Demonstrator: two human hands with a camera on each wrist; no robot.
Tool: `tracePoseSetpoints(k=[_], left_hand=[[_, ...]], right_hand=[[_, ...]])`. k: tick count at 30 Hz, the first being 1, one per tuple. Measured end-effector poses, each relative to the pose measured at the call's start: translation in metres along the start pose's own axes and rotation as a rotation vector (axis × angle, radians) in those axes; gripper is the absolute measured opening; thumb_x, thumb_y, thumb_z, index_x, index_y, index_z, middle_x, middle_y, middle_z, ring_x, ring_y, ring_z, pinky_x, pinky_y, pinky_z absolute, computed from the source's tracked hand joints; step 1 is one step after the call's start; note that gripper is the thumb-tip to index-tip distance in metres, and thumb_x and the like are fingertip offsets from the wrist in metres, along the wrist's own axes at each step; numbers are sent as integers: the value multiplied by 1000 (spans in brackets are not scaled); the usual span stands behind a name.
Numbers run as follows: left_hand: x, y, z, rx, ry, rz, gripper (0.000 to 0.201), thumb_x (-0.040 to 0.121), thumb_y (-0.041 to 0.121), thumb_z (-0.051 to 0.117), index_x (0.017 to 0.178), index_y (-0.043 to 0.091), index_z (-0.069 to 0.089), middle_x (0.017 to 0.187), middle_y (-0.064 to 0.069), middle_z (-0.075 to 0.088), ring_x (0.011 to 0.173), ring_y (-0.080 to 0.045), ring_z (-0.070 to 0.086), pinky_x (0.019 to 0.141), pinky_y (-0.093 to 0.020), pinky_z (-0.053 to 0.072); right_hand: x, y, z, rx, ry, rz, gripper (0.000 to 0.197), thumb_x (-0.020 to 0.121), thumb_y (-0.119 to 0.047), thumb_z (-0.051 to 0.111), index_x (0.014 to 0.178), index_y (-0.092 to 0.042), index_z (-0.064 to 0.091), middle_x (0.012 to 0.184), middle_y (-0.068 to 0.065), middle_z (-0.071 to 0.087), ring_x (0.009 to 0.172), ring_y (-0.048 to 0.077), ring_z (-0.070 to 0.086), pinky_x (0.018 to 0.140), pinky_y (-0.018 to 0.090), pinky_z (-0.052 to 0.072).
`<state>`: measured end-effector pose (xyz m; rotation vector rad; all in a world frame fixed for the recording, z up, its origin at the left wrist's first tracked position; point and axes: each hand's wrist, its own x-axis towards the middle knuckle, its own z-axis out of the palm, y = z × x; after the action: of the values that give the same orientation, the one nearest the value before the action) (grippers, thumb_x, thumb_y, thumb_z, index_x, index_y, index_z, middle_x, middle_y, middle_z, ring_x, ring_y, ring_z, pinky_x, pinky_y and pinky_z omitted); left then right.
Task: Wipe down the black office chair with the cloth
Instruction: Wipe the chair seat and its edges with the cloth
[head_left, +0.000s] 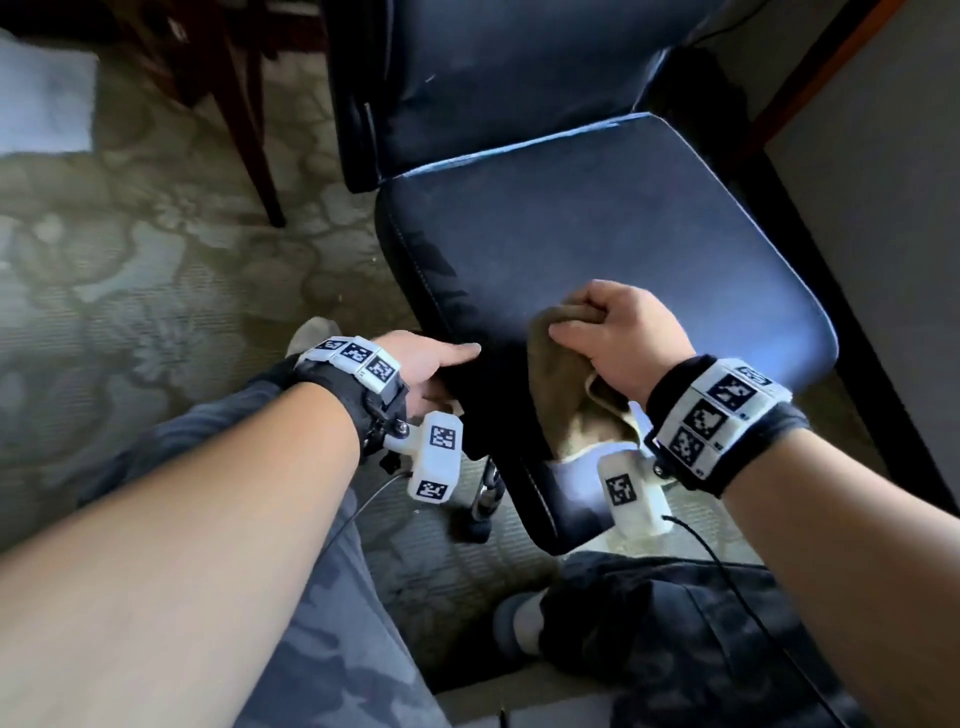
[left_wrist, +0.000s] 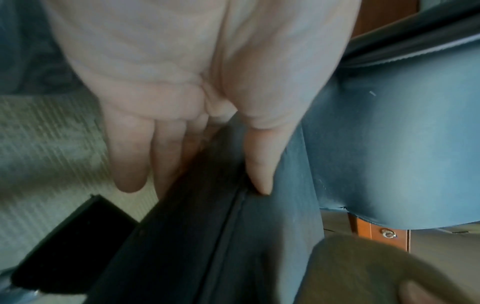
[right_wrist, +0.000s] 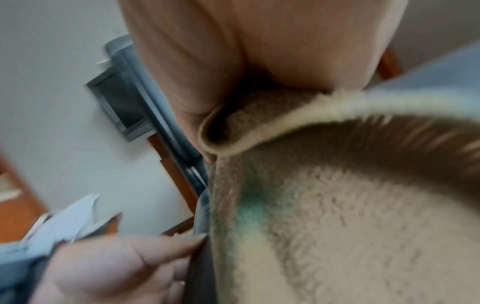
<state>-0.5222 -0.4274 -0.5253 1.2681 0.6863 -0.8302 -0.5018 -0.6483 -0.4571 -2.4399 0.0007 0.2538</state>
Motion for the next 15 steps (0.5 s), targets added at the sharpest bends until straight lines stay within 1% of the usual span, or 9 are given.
tracePoseSetpoints(k=[2, 4, 6, 8, 10, 12, 13, 14, 15], left_hand=[[-5, 3, -14, -47, -18, 31, 34, 91, 32, 80, 112, 6, 71, 98, -13, 72, 88, -32, 67, 92, -47, 57], [-9, 9, -27, -106, -18, 73, 34, 93, 40, 76, 107, 10, 69, 93, -11, 70, 81, -29, 67, 85, -42, 55], [-13, 15, -38, -139, -40, 79, 37, 101, 46, 64, 111, 10, 65, 98, -10, 68, 87, -28, 68, 89, -42, 58], [-13, 17, -45, -143, -63, 82, 50, 105, 49, 54, 125, 4, 63, 120, -12, 69, 110, -30, 66, 104, -46, 53], [-15, 18, -46, -165, -80, 94, 51, 108, 48, 49, 133, 6, 60, 142, -14, 62, 126, -35, 62, 111, -52, 48], [-19, 20, -40, -191, -98, 108, 46, 110, 45, 47, 139, 10, 53, 156, -12, 49, 134, -37, 56, 115, -57, 43], [-19, 21, -37, -212, -91, 112, 47, 110, 43, 46, 145, 12, 49, 159, -11, 45, 133, -38, 56, 115, -57, 42], [-18, 22, -34, -236, -86, 127, 47, 111, 42, 45, 148, 13, 45, 154, -12, 48, 123, -38, 60, 113, -56, 43], [-15, 22, -33, -263, -75, 144, 44, 111, 40, 45, 147, 15, 44, 140, -13, 57, 108, -36, 63, 107, -55, 45]], right_hand=[[2, -23, 13, -113, -66, -157, 11, 84, -26, 77, 93, -29, 72, 76, -16, 64, 73, 9, 62, 65, 18, 47], [-2, -31, 36, -262, -177, -317, 16, 83, -37, 77, 98, -36, 73, 82, -22, 58, 91, 13, 62, 88, 29, 45], [-9, -24, 56, -404, -245, -366, 34, 78, -65, 65, 107, -49, 70, 100, -22, 51, 108, 19, 53, 102, 42, 41], [-14, -14, 61, -470, -254, -312, 44, 75, -73, 52, 113, -56, 66, 116, -19, 48, 107, 19, 42, 101, 45, 42], [-24, -9, 60, -525, -274, -381, 40, 79, -64, 52, 113, -52, 69, 117, -13, 48, 98, 20, 39, 94, 45, 47], [-39, -2, 56, -545, -312, -488, 33, 83, -51, 54, 108, -45, 73, 112, -7, 49, 90, 23, 43, 84, 44, 52], [-46, 2, 56, -552, -321, -528, 30, 84, -46, 55, 106, -42, 75, 109, -4, 49, 88, 24, 44, 81, 43, 53], [-49, 7, 56, -557, -321, -553, 28, 85, -41, 56, 106, -39, 76, 108, -2, 49, 87, 25, 46, 79, 41, 53], [-47, 9, 56, -549, -311, -571, 28, 86, -39, 56, 105, -37, 76, 106, 0, 50, 87, 25, 47, 78, 41, 54]])
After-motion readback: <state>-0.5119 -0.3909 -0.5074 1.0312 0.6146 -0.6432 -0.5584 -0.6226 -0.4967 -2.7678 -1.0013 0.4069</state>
